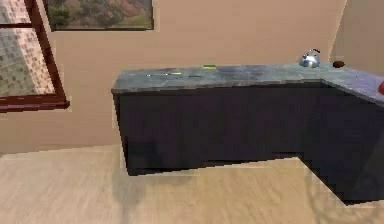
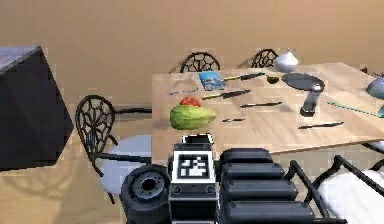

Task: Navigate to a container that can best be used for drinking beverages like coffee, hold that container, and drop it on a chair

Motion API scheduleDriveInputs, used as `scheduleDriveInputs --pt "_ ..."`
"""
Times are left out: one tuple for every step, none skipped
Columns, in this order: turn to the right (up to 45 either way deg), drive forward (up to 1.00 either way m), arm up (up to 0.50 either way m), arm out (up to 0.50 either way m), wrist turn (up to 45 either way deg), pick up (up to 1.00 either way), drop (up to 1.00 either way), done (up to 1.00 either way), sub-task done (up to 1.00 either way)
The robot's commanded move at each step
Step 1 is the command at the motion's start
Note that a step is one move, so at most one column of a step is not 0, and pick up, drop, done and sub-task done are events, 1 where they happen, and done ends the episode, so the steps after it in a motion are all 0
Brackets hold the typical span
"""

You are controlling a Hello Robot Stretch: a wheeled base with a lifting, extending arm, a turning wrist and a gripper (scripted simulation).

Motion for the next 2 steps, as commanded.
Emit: scheduleDriveInputs --pt "-9.0 0.00 0.00 0.00 0.0 0.00 0.00 0.00 0.00" --pt "45.0 0.00 0.00 0.00 0.0 0.00 0.00 0.00 0.00"
